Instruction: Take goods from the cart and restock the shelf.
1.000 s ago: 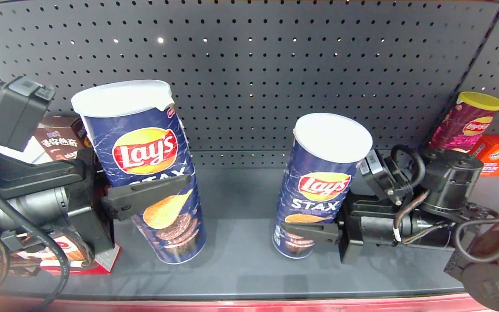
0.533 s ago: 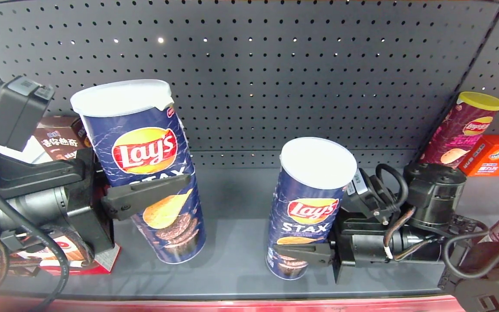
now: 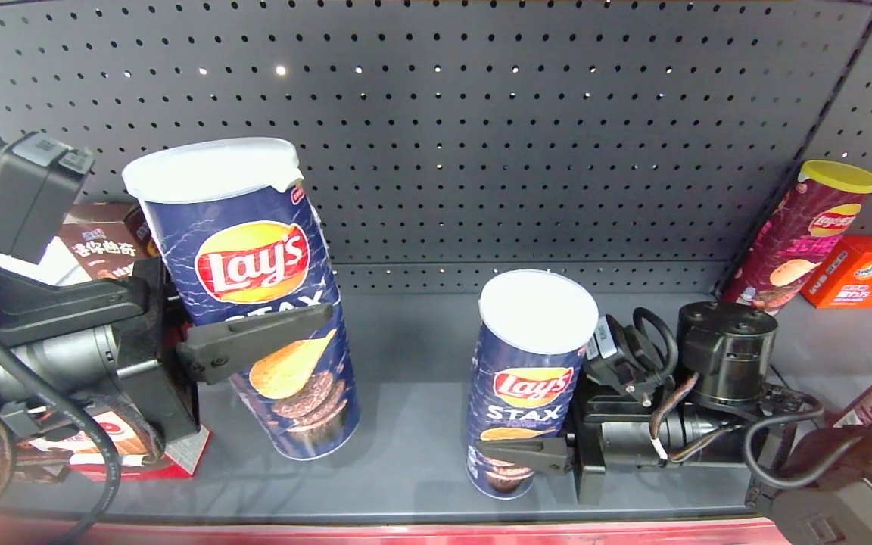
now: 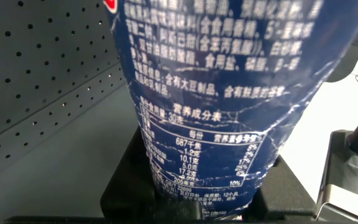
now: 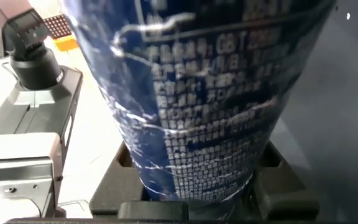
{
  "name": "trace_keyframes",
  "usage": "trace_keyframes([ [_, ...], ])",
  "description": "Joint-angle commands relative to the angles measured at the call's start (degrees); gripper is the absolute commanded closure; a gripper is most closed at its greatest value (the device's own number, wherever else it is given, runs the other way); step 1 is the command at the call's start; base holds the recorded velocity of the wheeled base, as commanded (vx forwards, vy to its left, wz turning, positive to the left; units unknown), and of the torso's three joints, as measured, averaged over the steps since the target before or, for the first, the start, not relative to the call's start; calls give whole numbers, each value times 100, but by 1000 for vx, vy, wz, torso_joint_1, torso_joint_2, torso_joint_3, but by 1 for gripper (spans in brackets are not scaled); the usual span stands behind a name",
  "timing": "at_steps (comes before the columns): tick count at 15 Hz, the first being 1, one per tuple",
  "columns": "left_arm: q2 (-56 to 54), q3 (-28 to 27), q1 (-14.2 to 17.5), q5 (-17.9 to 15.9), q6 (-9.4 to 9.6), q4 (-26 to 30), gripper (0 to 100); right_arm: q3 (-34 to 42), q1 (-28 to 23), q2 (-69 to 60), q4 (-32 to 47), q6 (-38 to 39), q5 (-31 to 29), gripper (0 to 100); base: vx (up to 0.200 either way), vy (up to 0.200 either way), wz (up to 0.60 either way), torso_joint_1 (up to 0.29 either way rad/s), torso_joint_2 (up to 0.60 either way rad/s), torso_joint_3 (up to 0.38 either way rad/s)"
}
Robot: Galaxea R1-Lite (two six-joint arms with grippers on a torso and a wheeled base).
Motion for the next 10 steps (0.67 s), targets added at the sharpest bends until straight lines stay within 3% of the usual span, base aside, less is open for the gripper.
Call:
trace_keyframes([
  [1, -5, 12, 1, -1, 2, 0, 100, 1, -14, 85, -4, -6, 5, 100, 0, 0, 0, 0, 0, 0],
  [4, -5, 21, 1, -1, 2, 9, 100, 1, -50, 94, -4, -6, 5, 100, 0, 0, 0, 0, 0, 0],
  [5, -5, 21, 1, -1, 2, 9, 100, 10, -67, 94, 5, -14, -4, 0, 0, 0, 0, 0, 0, 0],
  [10, -76, 83, 1, -9, 2, 0, 100, 177, -94, -257, 5, -41, -22, 0, 0, 0, 0, 0, 0, 0],
])
